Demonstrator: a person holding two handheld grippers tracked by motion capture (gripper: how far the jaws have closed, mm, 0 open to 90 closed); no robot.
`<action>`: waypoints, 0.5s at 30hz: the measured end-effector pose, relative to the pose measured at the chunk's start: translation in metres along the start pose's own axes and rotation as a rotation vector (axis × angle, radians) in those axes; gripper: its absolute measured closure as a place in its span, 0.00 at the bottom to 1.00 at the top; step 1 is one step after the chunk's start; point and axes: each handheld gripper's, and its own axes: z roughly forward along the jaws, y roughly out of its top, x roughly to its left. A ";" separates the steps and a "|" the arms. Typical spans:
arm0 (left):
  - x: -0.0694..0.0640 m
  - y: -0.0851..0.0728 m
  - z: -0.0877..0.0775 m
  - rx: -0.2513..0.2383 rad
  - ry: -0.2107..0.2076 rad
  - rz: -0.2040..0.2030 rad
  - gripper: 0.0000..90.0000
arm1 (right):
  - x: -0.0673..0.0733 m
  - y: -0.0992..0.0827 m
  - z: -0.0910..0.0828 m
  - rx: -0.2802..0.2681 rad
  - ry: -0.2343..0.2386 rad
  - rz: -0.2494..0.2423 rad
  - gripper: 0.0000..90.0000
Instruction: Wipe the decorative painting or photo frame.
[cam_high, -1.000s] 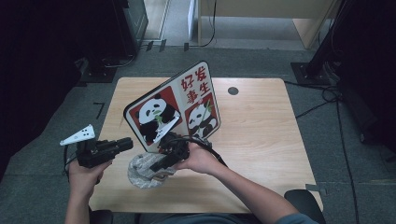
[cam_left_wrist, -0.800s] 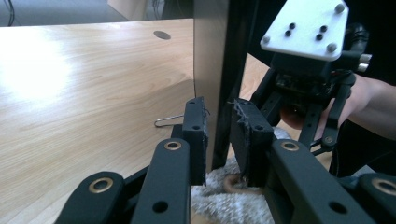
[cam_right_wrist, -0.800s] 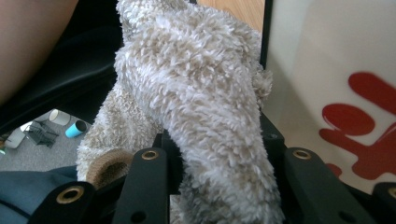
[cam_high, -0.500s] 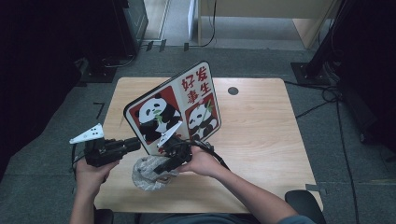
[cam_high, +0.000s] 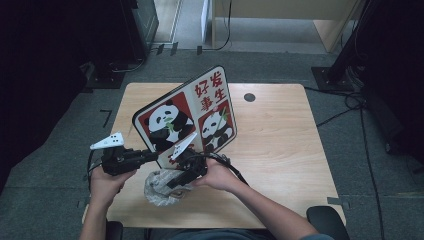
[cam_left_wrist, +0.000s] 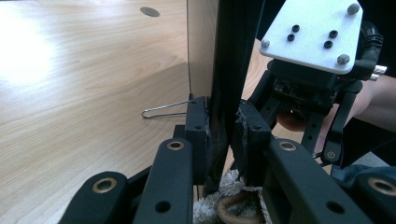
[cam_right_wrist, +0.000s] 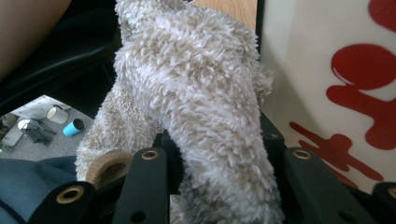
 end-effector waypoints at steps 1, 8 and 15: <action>0.000 0.000 0.000 0.000 0.002 0.001 0.87 | 0.000 -0.001 0.000 -0.003 0.002 -0.003 0.73; -0.001 0.001 0.000 0.001 0.012 0.001 0.87 | -0.008 -0.011 0.001 -0.003 0.002 0.017 0.73; -0.001 0.000 0.000 0.002 0.011 0.001 0.87 | -0.016 -0.020 -0.004 0.013 -0.009 0.040 0.74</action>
